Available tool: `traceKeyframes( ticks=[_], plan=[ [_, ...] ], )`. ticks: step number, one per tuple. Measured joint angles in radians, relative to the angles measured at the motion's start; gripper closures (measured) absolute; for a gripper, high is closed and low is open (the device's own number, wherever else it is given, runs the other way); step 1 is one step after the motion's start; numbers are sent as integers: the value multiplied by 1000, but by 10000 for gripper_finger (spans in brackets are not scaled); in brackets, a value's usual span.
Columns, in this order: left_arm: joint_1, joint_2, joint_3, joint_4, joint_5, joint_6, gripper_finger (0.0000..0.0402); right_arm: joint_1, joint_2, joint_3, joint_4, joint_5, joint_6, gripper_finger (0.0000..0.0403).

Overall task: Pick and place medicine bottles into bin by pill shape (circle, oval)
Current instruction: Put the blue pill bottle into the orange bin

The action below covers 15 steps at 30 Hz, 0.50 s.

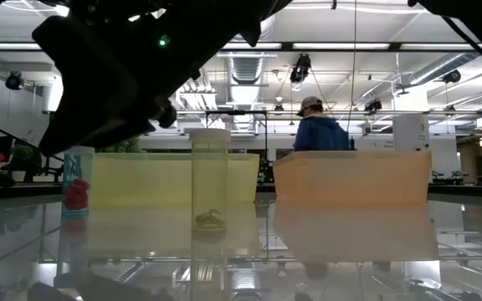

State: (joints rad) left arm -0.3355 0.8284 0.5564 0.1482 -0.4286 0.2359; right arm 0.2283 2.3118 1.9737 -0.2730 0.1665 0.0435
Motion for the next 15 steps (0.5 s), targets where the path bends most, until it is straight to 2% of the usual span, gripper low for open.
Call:
traceKeyframes(
  ticks=[6,15],
  plan=[
    [0,0,0,0,0,0,252,-2,7,11,-14,-1,13,171],
    [0,0,0,0,0,0,252,-2,7,8,-22,-1,34,254]
  ],
)
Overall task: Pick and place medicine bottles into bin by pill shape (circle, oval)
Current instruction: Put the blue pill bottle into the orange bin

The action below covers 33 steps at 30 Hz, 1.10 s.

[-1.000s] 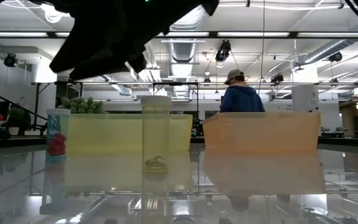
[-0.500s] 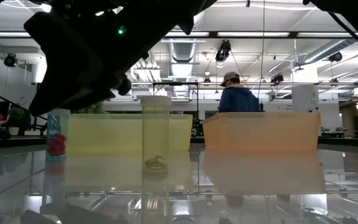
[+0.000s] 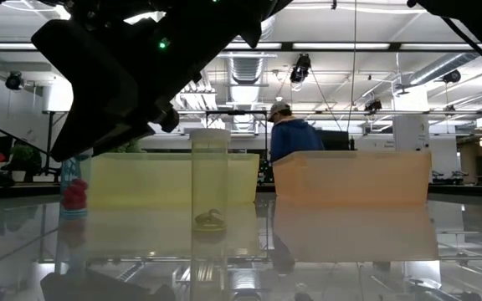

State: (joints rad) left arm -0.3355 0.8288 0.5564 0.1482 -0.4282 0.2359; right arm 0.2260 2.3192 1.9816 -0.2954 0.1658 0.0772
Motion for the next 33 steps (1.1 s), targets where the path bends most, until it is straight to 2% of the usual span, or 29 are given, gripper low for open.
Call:
traceKeyframes(
  ticks=[4,7,15,23,29,33],
  plan=[
    [0,0,0,0,0,0,252,0,0,0,-1,0,1,288],
    [0,0,0,0,0,0,252,0,0,0,-2,0,1,299],
    [0,0,0,0,0,0,252,0,-12,0,-14,1,1,289],
    [0,0,0,0,0,-13,252,21,-85,-3,-130,22,-6,288],
    [0,1,0,0,0,-19,252,54,-153,-33,-222,105,-1,288],
    [0,2,0,0,0,-19,252,66,-216,-108,-233,129,23,290]
  ],
)
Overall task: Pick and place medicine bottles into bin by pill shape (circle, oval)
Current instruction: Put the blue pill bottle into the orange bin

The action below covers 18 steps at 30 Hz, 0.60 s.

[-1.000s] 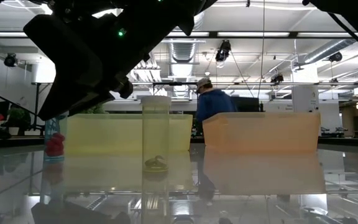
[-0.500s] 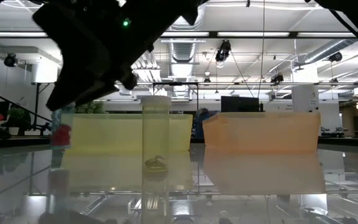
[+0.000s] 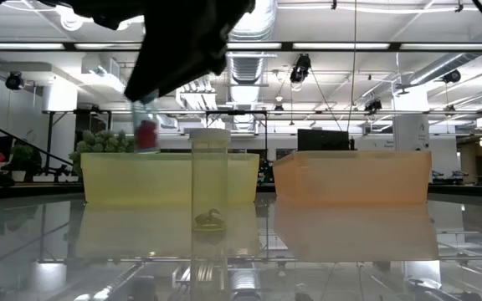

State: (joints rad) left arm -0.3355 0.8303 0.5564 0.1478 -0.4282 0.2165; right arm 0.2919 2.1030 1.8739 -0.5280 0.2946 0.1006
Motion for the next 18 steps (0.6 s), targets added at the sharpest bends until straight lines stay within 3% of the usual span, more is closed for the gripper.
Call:
traceKeyframes(
  ticks=[7,18],
  plan=[
    [0,0,0,1,0,-1,252,-2,-170,-222,8,93,97,289],
    [0,1,0,2,0,0,252,-26,-527,-579,17,379,312,288]
  ],
)
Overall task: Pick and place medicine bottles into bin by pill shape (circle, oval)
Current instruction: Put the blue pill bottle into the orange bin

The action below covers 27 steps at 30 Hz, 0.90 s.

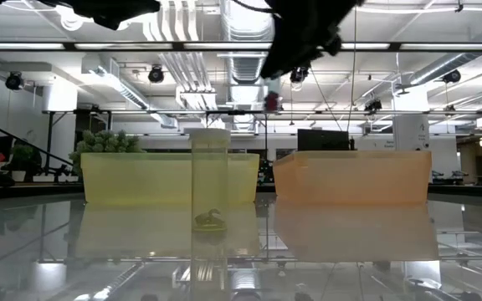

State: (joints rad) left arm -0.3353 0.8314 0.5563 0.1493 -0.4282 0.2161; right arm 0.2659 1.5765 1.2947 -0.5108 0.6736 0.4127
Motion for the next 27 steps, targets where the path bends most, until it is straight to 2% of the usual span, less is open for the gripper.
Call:
traceKeyframes(
  ticks=[6,14,19,27],
  plan=[
    [0,0,0,0,0,0,252,-63,-149,-187,24,18,80,288],
    [0,0,0,0,0,0,252,-175,-271,-435,183,-15,114,287],
    [0,0,0,0,0,1,252,-231,-275,-528,324,-81,107,289],
    [0,0,0,-1,0,1,252,-247,-195,-541,343,-87,111,289]
  ],
)
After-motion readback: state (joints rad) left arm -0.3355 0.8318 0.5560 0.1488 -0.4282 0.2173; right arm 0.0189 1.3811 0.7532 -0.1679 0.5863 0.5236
